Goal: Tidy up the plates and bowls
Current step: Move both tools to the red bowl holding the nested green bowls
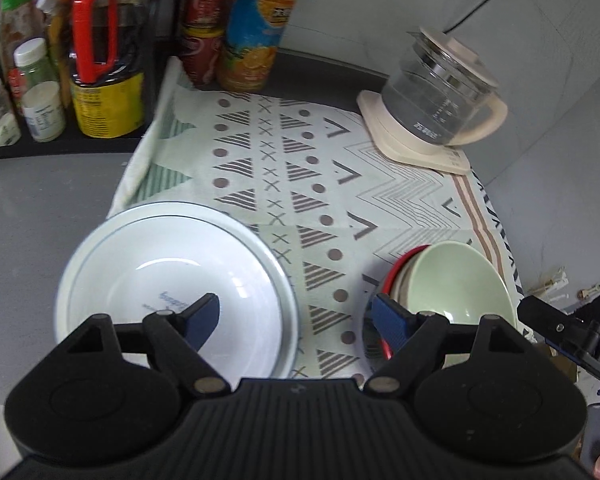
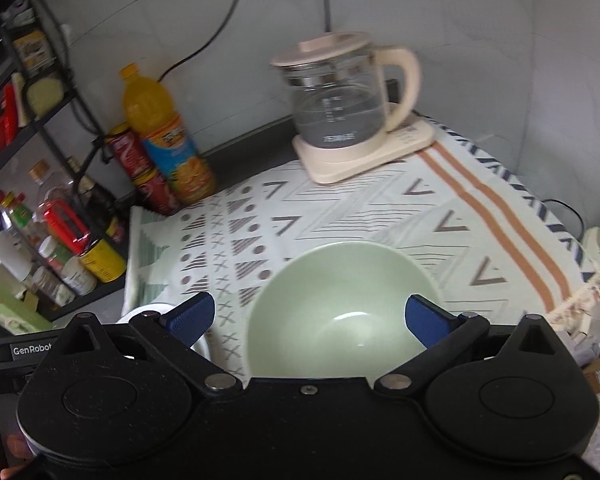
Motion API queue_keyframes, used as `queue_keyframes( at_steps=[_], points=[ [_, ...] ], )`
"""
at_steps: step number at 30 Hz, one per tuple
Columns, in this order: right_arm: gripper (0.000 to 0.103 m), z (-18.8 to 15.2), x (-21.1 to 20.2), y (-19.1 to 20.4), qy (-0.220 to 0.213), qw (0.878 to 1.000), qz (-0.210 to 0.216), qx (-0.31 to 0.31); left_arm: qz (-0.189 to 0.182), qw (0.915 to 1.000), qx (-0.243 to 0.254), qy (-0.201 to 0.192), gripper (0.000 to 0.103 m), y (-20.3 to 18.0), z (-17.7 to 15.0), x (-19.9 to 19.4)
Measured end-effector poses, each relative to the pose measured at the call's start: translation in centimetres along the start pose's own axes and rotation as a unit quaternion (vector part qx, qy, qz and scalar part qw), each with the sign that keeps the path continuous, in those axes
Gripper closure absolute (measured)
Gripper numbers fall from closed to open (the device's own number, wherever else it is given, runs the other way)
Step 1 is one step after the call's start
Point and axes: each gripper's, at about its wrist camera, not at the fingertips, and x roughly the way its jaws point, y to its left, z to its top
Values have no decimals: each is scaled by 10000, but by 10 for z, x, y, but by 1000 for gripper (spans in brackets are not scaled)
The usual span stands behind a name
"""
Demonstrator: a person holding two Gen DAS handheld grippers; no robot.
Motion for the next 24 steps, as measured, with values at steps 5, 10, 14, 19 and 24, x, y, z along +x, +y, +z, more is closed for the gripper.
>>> queue_keyframes(
  at_steps=[5,10,14,19,24],
  points=[
    [0,-2,-1,-21,26,9998,-153,160,-75,9999,89,104,21,-17,1,11],
    [0,-3,2,-37,82,9992,-277,290,-175,9995,151,210,21,-30,1,22],
    [0,-3,6,-49,139,9986,-356,375,-291,9989,202,302,21,-41,0,34],
    [1,-6,16,-62,311,9976,-402,462,-291,9982,135,498,21,-46,-2,53],
    [3,-12,31,-71,541,9961,-340,610,-266,9974,101,668,24,-46,-6,69]
  ],
)
